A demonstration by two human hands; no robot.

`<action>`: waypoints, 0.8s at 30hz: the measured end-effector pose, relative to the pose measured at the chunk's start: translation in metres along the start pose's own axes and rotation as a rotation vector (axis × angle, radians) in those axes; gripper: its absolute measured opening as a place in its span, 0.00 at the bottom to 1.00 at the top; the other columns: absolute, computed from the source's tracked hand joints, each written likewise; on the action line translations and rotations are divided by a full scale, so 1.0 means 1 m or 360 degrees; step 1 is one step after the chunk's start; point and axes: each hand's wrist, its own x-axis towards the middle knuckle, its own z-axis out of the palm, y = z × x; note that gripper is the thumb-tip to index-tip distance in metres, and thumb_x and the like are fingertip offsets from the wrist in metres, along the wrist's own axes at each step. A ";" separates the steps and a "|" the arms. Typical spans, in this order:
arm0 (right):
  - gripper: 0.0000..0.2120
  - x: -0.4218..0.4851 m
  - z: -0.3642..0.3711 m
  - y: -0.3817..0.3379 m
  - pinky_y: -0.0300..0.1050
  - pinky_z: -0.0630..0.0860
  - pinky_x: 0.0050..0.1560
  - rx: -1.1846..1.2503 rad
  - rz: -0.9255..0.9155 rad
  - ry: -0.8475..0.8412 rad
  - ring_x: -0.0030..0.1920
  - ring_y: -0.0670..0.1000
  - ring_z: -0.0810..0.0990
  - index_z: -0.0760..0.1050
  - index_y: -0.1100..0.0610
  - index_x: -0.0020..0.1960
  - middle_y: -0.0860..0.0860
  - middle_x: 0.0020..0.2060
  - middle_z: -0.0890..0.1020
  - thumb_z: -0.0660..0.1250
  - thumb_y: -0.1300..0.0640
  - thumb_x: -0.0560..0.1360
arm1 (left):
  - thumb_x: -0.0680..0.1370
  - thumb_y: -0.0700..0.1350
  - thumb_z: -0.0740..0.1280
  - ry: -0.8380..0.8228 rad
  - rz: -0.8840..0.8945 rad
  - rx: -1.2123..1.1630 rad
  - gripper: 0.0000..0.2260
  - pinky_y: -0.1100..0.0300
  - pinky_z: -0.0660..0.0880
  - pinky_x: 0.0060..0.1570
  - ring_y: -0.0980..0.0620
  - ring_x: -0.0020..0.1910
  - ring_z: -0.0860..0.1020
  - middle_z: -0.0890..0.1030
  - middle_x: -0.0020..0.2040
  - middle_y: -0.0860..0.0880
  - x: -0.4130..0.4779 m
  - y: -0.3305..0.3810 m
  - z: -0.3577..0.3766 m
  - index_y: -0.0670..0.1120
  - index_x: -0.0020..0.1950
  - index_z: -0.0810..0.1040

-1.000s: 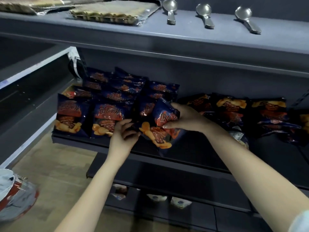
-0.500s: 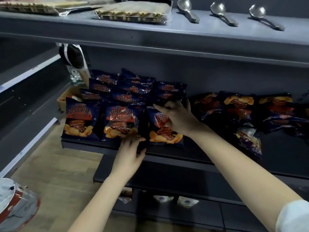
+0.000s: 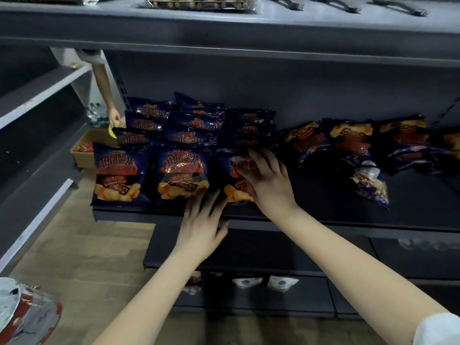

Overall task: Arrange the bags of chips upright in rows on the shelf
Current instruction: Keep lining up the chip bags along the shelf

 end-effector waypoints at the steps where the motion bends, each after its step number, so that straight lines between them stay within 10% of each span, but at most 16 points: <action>1: 0.24 -0.003 0.001 -0.001 0.63 0.73 0.56 0.0006 0.0040 -0.0047 0.66 0.64 0.68 0.75 0.50 0.63 0.58 0.66 0.73 0.74 0.55 0.67 | 0.71 0.51 0.70 -0.0006 -0.0001 -0.0001 0.26 0.41 0.65 0.64 0.38 0.67 0.68 0.72 0.68 0.43 0.000 0.001 0.000 0.46 0.68 0.71; 7: 0.24 -0.015 -0.002 -0.002 0.63 0.71 0.60 -0.0010 0.0084 -0.0210 0.70 0.65 0.66 0.70 0.48 0.68 0.58 0.71 0.67 0.61 0.46 0.73 | 0.71 0.49 0.70 -0.0004 0.0000 0.0025 0.28 0.40 0.64 0.64 0.38 0.67 0.66 0.71 0.68 0.43 -0.001 0.002 0.003 0.46 0.69 0.69; 24: 0.25 -0.072 -0.054 0.078 0.66 0.69 0.61 -0.0117 0.0611 0.0006 0.69 0.65 0.66 0.71 0.52 0.67 0.57 0.70 0.68 0.66 0.49 0.72 | 0.74 0.48 0.64 0.0170 0.0352 -0.0466 0.22 0.41 0.63 0.67 0.39 0.69 0.62 0.67 0.70 0.40 0.046 0.093 0.010 0.44 0.67 0.70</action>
